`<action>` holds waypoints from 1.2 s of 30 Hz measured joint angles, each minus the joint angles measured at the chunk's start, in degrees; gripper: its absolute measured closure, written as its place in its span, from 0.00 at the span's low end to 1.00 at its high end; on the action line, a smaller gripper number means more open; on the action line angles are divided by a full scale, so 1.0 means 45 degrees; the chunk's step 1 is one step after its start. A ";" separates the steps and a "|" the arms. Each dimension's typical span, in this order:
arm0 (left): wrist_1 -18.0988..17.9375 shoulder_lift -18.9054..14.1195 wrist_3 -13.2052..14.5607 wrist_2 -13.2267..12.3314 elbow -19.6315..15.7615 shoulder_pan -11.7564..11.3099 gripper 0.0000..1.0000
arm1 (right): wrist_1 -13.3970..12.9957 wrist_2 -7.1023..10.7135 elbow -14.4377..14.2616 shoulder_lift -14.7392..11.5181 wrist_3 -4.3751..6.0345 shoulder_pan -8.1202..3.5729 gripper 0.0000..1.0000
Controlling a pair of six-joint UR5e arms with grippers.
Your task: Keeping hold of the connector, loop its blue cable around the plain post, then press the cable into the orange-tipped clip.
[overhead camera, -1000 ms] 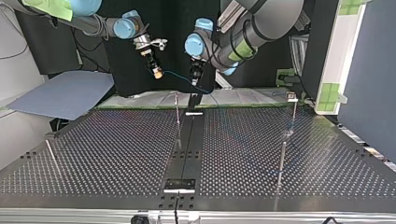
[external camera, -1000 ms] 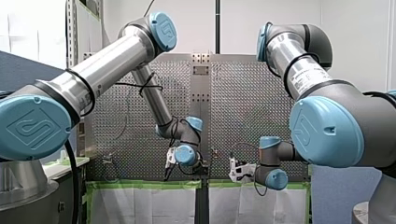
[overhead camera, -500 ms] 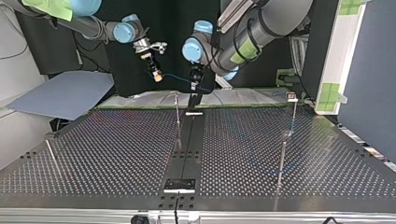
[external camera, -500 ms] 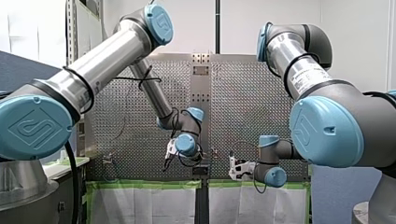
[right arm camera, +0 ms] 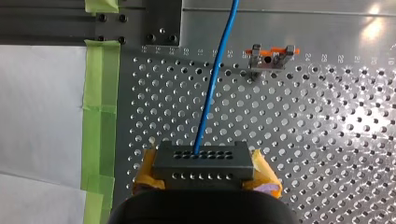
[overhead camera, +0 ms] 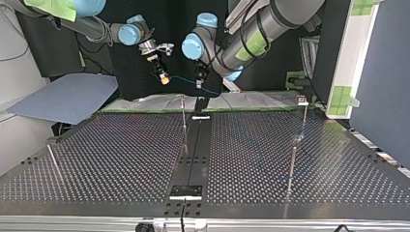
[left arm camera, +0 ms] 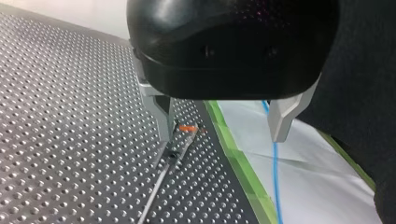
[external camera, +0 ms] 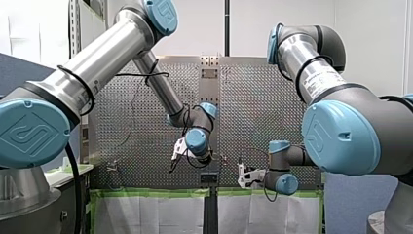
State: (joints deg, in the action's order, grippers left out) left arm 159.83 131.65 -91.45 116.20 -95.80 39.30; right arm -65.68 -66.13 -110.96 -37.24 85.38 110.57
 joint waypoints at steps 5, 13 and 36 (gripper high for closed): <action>0.0621 -0.0547 -0.0436 -0.0133 0.0356 0.0106 0.00 | 0.0029 0.0039 0.0003 0.0004 -0.0062 0.0060 1.00; 0.1592 -0.1395 -0.0754 0.0339 0.1298 0.0294 0.00 | 0.0157 0.0044 0.0000 0.0018 -0.0205 0.0108 1.00; 0.4434 -0.1120 0.1442 0.2113 0.4139 -0.1256 0.00 | 0.0174 0.0045 0.0001 0.0037 -0.0240 0.0239 1.00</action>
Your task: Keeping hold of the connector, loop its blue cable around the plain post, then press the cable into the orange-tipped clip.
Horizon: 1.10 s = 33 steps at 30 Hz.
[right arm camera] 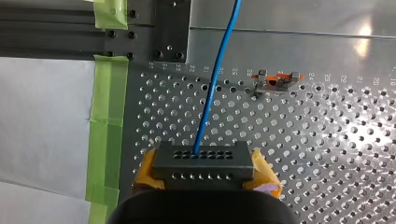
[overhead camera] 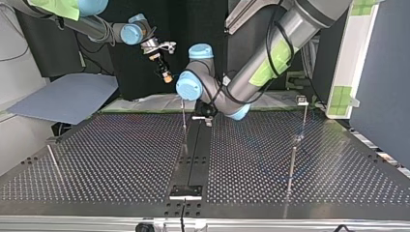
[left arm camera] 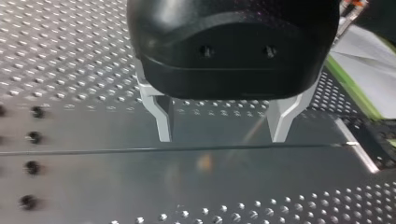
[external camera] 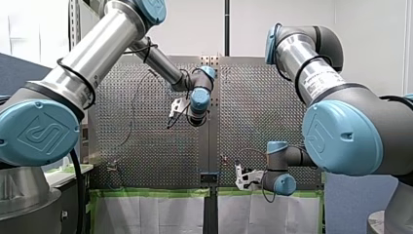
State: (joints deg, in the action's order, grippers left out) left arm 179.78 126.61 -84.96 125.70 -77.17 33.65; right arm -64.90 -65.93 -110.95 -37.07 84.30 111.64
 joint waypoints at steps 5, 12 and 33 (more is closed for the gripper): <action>0.0650 0.0605 0.0618 -0.0056 0.0436 0.0002 0.00 | -0.0005 0.0000 0.0002 -0.0003 0.0006 0.0014 1.00; 0.1522 0.0920 0.0841 -0.0155 0.0498 -0.0050 0.00 | -0.0074 0.0000 0.0013 -0.0003 0.0058 0.0039 1.00; 0.4131 0.0934 0.0557 -0.2135 0.0510 -0.0327 0.00 | -0.0052 0.0000 0.0013 -0.0005 0.0009 0.0100 1.00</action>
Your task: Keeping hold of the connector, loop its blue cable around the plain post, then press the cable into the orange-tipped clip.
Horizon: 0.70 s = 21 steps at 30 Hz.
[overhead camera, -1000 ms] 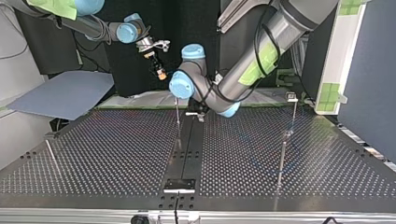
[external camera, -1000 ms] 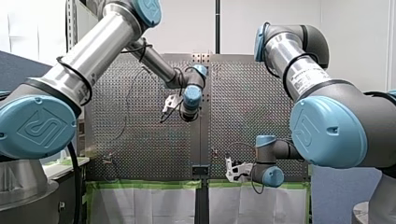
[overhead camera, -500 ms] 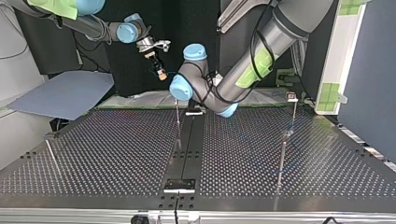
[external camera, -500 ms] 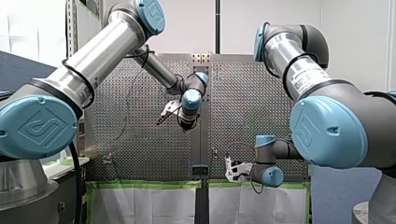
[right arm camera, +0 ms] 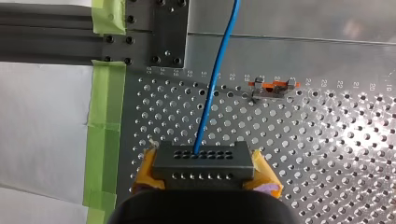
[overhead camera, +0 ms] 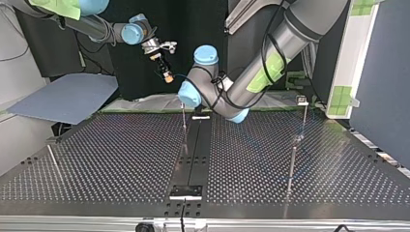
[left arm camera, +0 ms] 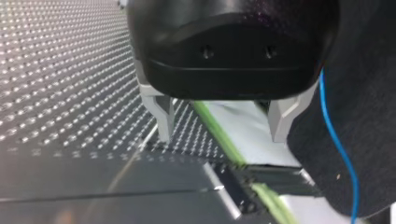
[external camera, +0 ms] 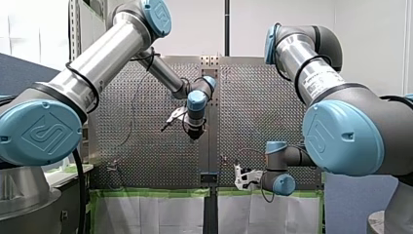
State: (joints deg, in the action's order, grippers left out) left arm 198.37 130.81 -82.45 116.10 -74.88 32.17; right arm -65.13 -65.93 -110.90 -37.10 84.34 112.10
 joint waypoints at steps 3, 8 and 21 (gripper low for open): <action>0.0379 0.0003 -0.0301 -0.0367 0.0001 -0.0088 0.00 | 0.0012 0.0000 0.0001 -0.0001 -0.0005 0.0021 1.00; 0.0997 0.0002 -0.0904 -0.0991 0.0000 -0.0311 0.00 | 0.0018 0.0000 0.0002 -0.0001 -0.0008 0.0051 1.00; 0.2606 0.0004 -0.2510 -0.2599 0.0002 -0.0519 0.00 | -0.0010 -0.0001 0.0003 0.0002 -0.0003 0.0131 1.00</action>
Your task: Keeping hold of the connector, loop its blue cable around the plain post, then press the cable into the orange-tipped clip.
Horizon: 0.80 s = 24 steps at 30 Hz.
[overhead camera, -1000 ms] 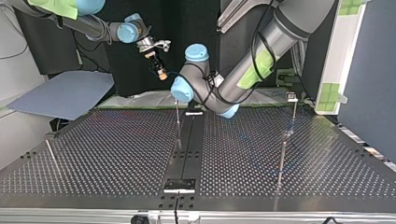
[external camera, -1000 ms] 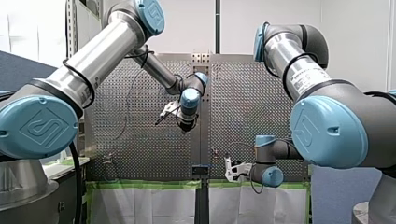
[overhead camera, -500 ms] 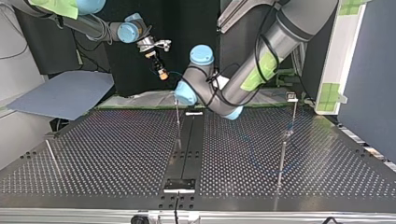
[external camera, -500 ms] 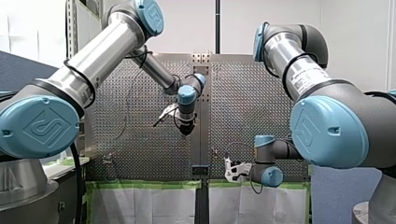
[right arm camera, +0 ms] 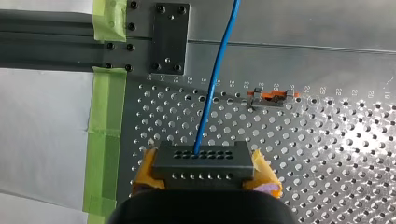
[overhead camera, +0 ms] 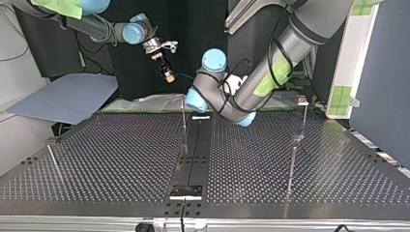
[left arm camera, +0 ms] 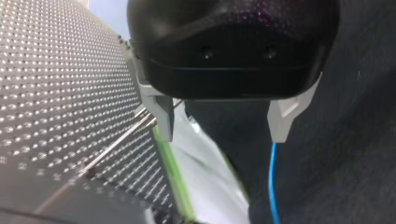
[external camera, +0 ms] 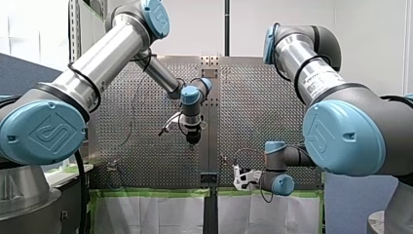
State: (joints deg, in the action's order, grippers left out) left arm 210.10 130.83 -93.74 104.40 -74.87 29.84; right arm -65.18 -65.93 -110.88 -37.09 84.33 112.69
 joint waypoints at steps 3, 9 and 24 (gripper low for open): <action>0.0372 -0.0002 -0.0373 -0.0316 0.0001 -0.0002 0.00 | -0.0007 0.0000 0.0000 0.0000 0.0006 0.0018 1.00; 0.1104 0.0006 -0.1103 -0.0315 0.0000 -0.0024 0.00 | -0.0019 0.0000 0.0000 -0.0004 0.0026 0.0040 1.00; 0.1211 0.0075 -0.1562 -0.1508 0.0374 -0.0294 0.00 | 0.0094 0.0001 0.0034 -0.0003 0.0021 0.0116 1.00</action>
State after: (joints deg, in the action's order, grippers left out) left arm 215.55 131.17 -100.77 97.62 -73.19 28.51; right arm -64.76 -65.93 -110.73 -37.10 84.43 113.21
